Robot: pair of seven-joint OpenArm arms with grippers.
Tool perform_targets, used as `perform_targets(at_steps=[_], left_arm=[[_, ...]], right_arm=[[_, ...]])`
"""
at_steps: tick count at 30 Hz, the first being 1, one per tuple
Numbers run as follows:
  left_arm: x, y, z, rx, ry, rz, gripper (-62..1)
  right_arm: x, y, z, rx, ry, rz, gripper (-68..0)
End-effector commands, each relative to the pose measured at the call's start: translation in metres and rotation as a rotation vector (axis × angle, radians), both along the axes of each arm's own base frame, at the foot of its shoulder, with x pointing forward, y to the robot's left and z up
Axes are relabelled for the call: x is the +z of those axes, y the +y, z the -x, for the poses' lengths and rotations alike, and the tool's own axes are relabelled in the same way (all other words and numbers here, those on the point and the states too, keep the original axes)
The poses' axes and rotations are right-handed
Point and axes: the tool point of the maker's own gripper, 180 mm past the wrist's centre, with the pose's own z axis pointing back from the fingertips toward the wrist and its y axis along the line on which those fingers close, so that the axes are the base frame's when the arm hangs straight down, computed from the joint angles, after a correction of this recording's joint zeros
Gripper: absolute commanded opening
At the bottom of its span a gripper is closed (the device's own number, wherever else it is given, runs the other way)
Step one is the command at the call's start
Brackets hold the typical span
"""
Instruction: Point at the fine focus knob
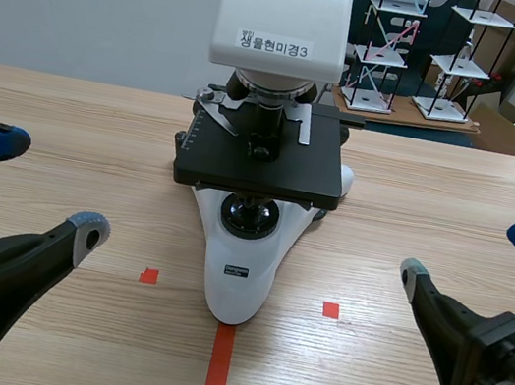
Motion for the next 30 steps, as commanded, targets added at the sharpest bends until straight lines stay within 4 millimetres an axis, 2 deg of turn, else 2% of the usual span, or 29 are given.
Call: perform_targets(at_steps=[1, 21, 28, 30], left_arm=[[0.007, 0.0, -0.002, 0.009, -0.022, 0.018, 1.4], [0.007, 0.0, -0.002, 0.009, -0.022, 0.018, 1.4], [0.007, 0.0, -0.002, 0.009, -0.021, 0.018, 1.4], [0.007, 0.0, -0.002, 0.009, -0.022, 0.018, 1.4]], right_arm=[[0.008, 0.001, -0.002, 0.009, -0.026, -0.006, 0.4], [0.007, -0.001, -0.002, 0.003, -0.029, -0.011, 0.4], [0.004, -0.021, -0.016, -0.046, -0.095, -0.044, 0.4], [0.003, -0.027, -0.022, -0.052, -0.11, -0.052, -5.0]])
